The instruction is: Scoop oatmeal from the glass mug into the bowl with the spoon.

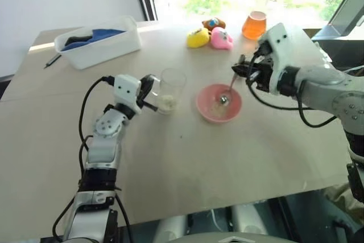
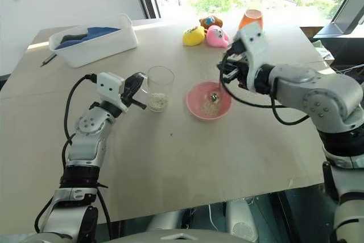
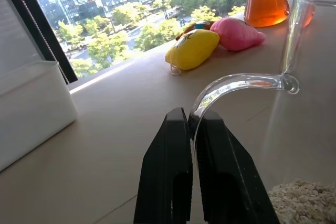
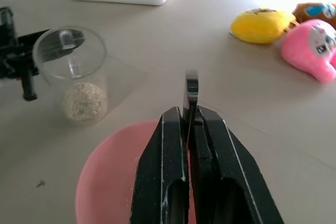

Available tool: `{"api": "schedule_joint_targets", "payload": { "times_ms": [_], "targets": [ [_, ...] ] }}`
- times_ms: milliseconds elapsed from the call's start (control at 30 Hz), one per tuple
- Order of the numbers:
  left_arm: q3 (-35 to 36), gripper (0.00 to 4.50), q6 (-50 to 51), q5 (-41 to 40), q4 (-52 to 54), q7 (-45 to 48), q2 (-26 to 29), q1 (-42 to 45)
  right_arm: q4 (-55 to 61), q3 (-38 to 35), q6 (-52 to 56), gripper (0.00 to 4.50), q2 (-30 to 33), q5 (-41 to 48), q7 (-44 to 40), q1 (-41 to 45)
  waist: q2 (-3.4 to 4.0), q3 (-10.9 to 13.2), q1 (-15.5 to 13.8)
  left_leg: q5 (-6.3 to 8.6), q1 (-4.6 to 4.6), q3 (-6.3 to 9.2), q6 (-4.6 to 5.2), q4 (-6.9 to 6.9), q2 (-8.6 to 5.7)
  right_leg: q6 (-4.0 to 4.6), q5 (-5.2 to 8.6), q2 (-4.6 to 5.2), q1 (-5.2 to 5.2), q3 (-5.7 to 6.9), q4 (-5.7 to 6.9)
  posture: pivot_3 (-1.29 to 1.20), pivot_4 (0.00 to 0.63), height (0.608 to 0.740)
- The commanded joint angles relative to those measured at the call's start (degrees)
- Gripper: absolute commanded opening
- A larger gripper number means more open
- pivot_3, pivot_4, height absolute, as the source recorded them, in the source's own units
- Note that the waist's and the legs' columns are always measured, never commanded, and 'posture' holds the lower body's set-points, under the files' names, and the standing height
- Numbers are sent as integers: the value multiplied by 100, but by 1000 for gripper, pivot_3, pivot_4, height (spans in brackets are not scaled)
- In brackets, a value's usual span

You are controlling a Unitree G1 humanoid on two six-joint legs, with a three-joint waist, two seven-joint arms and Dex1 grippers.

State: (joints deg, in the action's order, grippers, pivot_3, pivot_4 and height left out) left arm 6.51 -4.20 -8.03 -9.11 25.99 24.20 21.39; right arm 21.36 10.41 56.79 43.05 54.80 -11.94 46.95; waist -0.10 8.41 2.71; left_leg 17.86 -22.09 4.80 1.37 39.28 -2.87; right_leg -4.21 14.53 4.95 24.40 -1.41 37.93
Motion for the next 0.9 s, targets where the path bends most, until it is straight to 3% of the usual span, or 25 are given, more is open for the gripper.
{"api": "schedule_joint_targets", "payload": {
  "times_ms": [33,233,467,600,900],
  "targets": [
    [16,166,3,34,357,-42,28,-83,359,49,-324,0,187,-682,-614,186,0,0,-43,0,0,1,0,0,0,0,0,0,0,1,0,0,150,740],
    [-14,166,153,-51,517,-76,-78,-190,-223,-824,22,0,-489,-454,-299,242,-8,-4,-80,0,-1,4,-1,1,-1,0,0,5,-1,3,-1,0,150,740],
    [-65,166,261,-54,633,-56,-160,-294,-1070,-2057,541,0,-2054,779,773,1127,-8,-4,-51,-1,0,6,-2,-1,-1,1,0,3,2,3,4,0,150,740],
    [-49,166,262,-90,685,-46,-193,-329,-1060,-2074,647,0,-2584,939,1125,1167,-8,-4,-49,-1,-3,7,-2,1,-6,1,0,8,1,5,1,0,150,740],
    [122,166,321,-628,922,14,-513,-613,-1065,-1596,703,0,-3225,664,1092,797,-6,-5,-10,-1,-2,5,-2,2,-7,1,0,6,4,3,6,0,150,740]
  ]
}}
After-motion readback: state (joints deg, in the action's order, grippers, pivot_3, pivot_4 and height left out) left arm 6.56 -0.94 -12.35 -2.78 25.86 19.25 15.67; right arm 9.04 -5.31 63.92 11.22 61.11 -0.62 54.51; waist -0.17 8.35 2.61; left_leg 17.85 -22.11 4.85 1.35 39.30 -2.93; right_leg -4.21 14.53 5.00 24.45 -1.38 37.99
